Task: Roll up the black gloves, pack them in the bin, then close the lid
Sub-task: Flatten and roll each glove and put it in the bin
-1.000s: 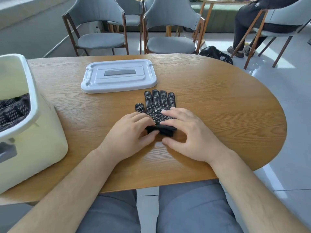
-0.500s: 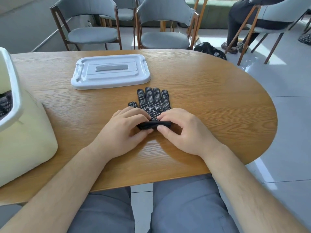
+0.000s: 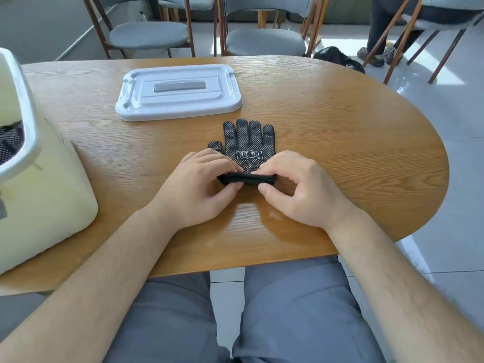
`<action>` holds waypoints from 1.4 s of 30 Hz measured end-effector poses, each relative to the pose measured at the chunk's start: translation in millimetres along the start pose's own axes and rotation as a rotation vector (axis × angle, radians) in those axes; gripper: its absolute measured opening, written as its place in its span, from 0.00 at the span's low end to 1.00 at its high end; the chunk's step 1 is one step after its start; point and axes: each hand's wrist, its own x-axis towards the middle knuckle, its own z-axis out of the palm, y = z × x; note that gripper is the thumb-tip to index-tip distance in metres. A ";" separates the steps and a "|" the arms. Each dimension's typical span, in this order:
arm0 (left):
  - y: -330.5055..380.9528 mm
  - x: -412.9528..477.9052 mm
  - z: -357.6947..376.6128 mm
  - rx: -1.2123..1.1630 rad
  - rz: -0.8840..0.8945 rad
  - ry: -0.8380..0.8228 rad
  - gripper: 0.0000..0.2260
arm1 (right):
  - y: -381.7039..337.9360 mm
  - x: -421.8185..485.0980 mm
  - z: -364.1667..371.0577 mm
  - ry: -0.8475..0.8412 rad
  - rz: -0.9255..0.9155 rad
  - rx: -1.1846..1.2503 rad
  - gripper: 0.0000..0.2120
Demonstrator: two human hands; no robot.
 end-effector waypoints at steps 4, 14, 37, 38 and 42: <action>3.6 0.8 -0.9 -0.054 -0.024 0.019 0.09 | -5.4 -0.2 -0.4 0.026 0.015 0.020 0.07; 2.9 10.3 7.2 -0.170 -0.172 0.129 0.13 | 1.4 10.0 11.9 0.066 0.100 -0.118 0.06; 10.3 5.5 -3.4 -0.157 -0.134 0.062 0.07 | -8.6 0.6 -0.5 0.028 0.187 -0.059 0.12; 10.8 6.1 -2.3 -0.162 -0.146 0.073 0.07 | -8.1 1.2 -0.2 0.023 0.202 -0.054 0.12; 2.0 10.3 5.3 -0.045 -0.131 0.146 0.07 | -1.6 7.3 5.4 0.042 0.195 -0.132 0.08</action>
